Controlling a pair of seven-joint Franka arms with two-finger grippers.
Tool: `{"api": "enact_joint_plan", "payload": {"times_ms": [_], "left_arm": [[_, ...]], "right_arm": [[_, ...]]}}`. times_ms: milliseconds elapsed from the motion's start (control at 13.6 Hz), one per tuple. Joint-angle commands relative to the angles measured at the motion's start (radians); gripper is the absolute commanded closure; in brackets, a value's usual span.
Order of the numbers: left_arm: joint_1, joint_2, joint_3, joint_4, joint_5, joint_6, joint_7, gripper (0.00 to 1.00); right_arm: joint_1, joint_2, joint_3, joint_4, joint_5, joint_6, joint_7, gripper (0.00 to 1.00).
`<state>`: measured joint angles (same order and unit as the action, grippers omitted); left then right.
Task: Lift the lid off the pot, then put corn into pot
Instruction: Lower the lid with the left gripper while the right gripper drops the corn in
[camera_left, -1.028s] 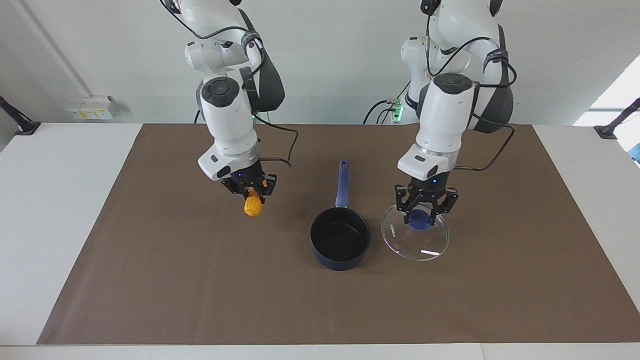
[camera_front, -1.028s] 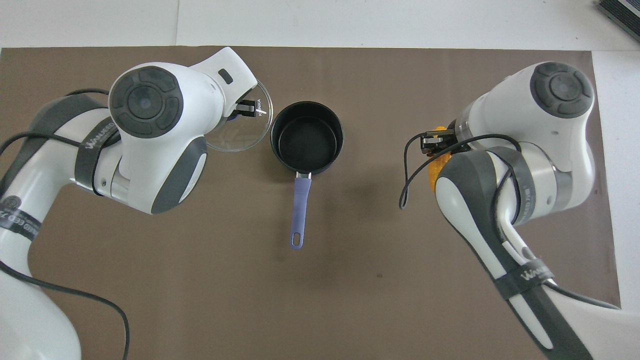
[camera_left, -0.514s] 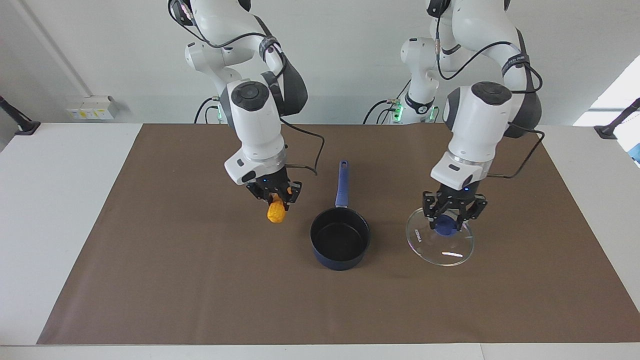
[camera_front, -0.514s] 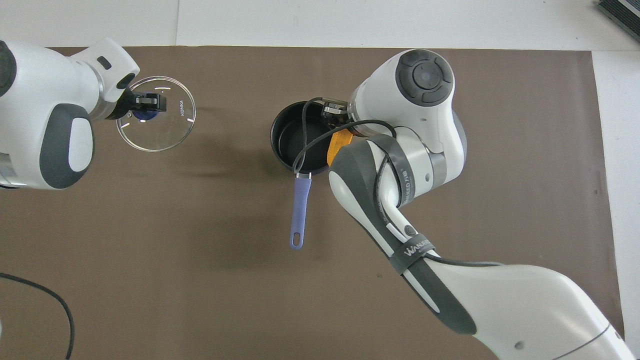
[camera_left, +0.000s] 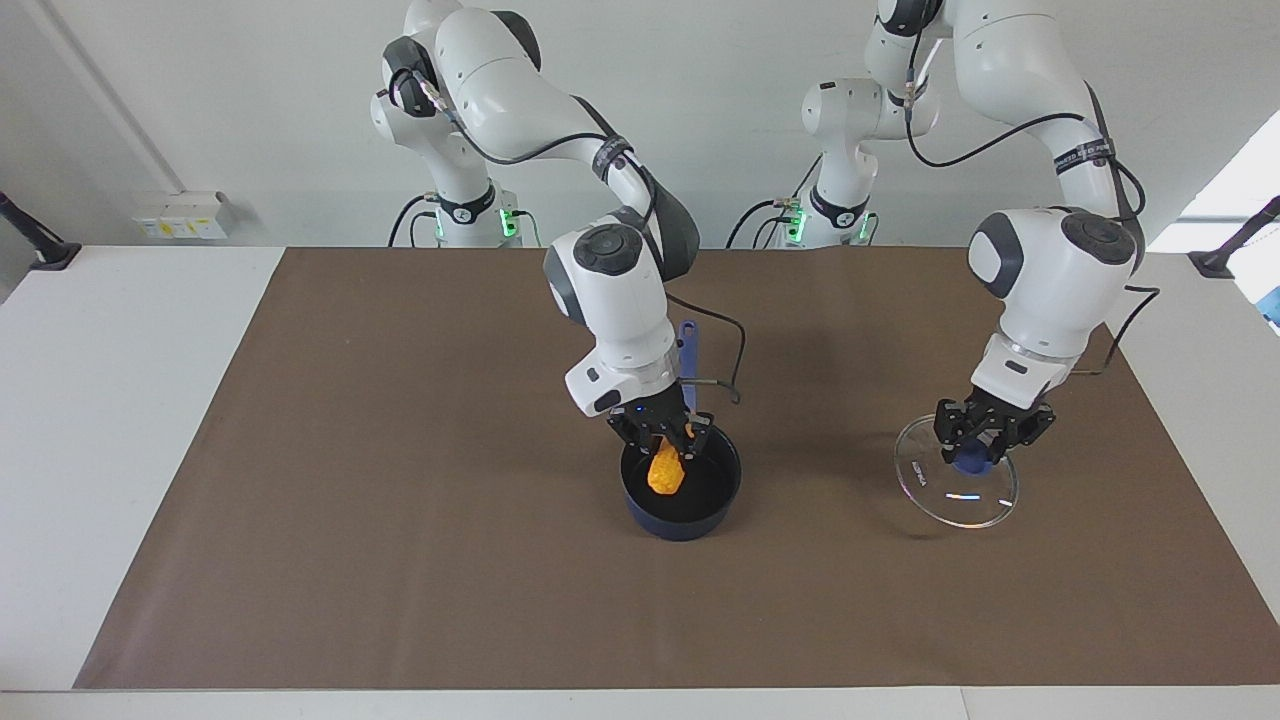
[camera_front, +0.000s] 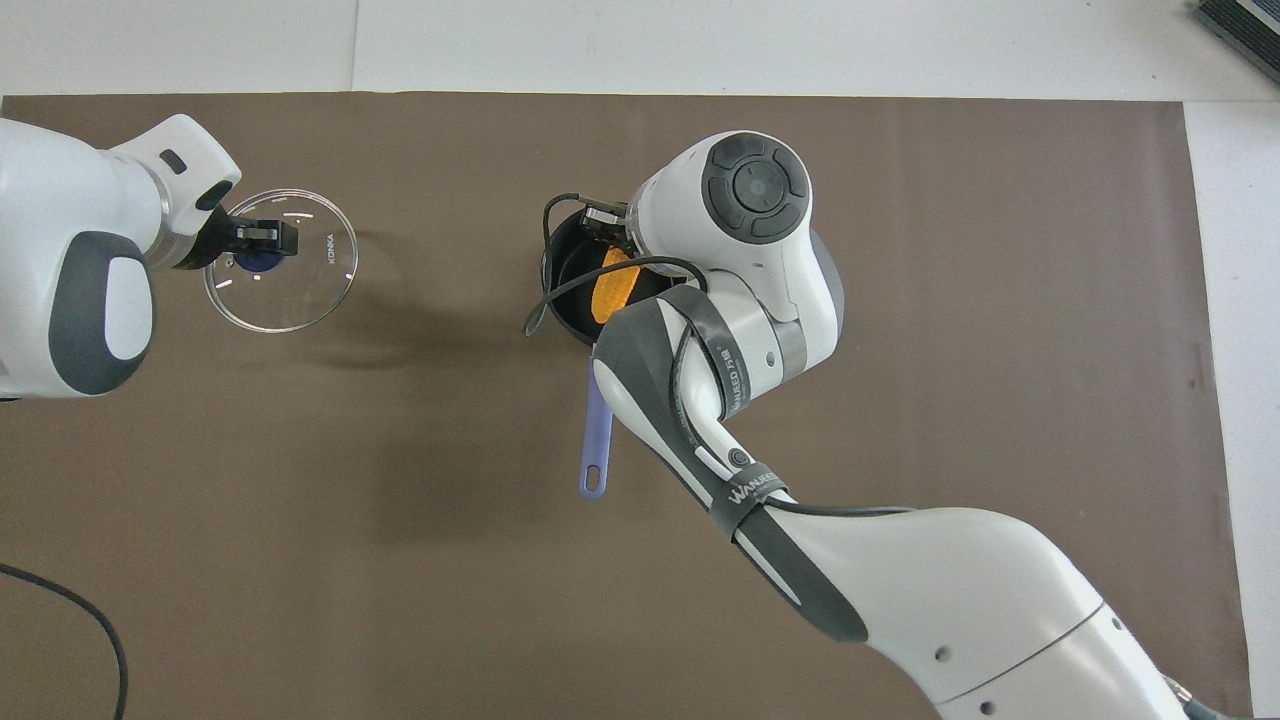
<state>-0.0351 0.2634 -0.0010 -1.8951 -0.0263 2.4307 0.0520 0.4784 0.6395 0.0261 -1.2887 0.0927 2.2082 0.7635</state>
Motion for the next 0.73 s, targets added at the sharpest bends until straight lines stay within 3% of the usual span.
{"api": "enact_joint_plan", "payload": {"times_ms": [0, 661], "left_arm": [[0.018, -0.033, -0.008, -0.107, -0.021, 0.117, 0.023, 1.00], [0.052, 0.007, -0.011, -0.104, -0.023, 0.120, 0.055, 1.00]], "right_arm": [[-0.006, 0.009, 0.011, 0.003, 0.022, -0.005, -0.058, 1.00], [0.014, 0.039, 0.015, -0.032, 0.022, 0.050, -0.066, 1.00]]}}
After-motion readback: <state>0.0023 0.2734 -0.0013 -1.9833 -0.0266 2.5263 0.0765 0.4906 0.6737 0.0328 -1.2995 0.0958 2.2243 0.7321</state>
